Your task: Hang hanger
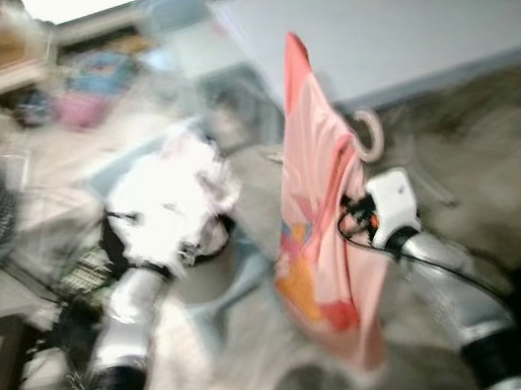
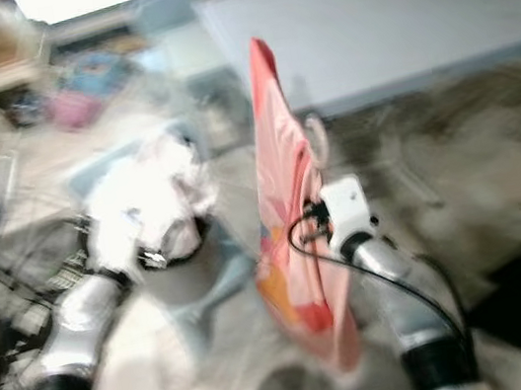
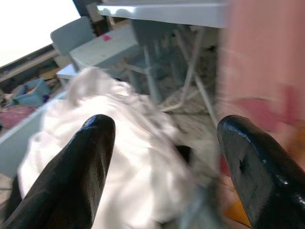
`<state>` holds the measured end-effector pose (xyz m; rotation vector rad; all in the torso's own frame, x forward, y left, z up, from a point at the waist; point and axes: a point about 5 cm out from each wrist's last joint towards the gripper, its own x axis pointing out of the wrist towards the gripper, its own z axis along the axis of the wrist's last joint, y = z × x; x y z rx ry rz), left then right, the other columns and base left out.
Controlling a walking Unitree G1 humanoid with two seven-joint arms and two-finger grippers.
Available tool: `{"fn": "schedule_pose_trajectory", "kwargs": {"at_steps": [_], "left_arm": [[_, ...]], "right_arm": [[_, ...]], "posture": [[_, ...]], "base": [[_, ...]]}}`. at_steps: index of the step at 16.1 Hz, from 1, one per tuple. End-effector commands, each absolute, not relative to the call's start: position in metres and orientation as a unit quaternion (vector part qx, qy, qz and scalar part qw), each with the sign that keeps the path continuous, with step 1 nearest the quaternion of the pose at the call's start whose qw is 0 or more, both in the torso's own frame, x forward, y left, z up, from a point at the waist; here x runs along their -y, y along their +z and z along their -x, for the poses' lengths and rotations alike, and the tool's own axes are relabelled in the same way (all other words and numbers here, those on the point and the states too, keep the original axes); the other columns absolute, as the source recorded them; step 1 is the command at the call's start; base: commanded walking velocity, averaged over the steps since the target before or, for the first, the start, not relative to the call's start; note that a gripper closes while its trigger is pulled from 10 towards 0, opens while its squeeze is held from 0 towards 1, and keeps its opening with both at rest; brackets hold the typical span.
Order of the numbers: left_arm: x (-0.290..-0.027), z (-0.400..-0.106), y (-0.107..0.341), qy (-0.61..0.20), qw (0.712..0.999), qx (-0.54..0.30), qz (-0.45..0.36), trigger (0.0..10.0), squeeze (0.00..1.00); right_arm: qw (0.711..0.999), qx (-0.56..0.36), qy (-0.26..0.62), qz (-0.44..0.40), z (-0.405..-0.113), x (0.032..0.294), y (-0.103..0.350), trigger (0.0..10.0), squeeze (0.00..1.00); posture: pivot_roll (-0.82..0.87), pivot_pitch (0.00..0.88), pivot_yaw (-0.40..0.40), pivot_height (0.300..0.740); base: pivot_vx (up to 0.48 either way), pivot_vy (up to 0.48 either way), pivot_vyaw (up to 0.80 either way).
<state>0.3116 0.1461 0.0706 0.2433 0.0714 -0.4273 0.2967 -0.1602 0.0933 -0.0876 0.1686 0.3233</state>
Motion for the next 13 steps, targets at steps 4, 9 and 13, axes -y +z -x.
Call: {"fn": "schedule_pose_trajectory", "kwargs": {"at_steps": [4, 9, 13], "left_arm": [[-0.135, -0.309, 0.069, -0.240, 0.962, -0.025, -0.127, 10.0, 0.00], [-0.108, -0.315, 0.077, -0.281, 0.950, 0.000, -0.135, 10.0, 0.00], [-0.089, -0.323, 0.086, -0.297, 0.947, 0.016, -0.117, 10.0, 0.00]], "right_arm": [[0.982, -0.045, 0.182, 0.037, -0.307, 0.155, 0.122, 10.0, 0.00], [0.956, -0.011, 0.284, 0.070, -0.297, 0.137, 0.142, 10.0, 0.00], [0.951, -0.018, 0.295, 0.086, -0.294, 0.126, 0.139, 10.0, 0.00]], "posture": [[-0.03, 0.000, 0.033, 0.740], [-0.04, 0.000, 0.040, 0.740], [-0.05, 0.000, 0.046, 0.740]], "base": [[0.000, 0.000, 0.20], [0.000, 0.000, 0.00], [0.000, 0.000, 0.00]]}}
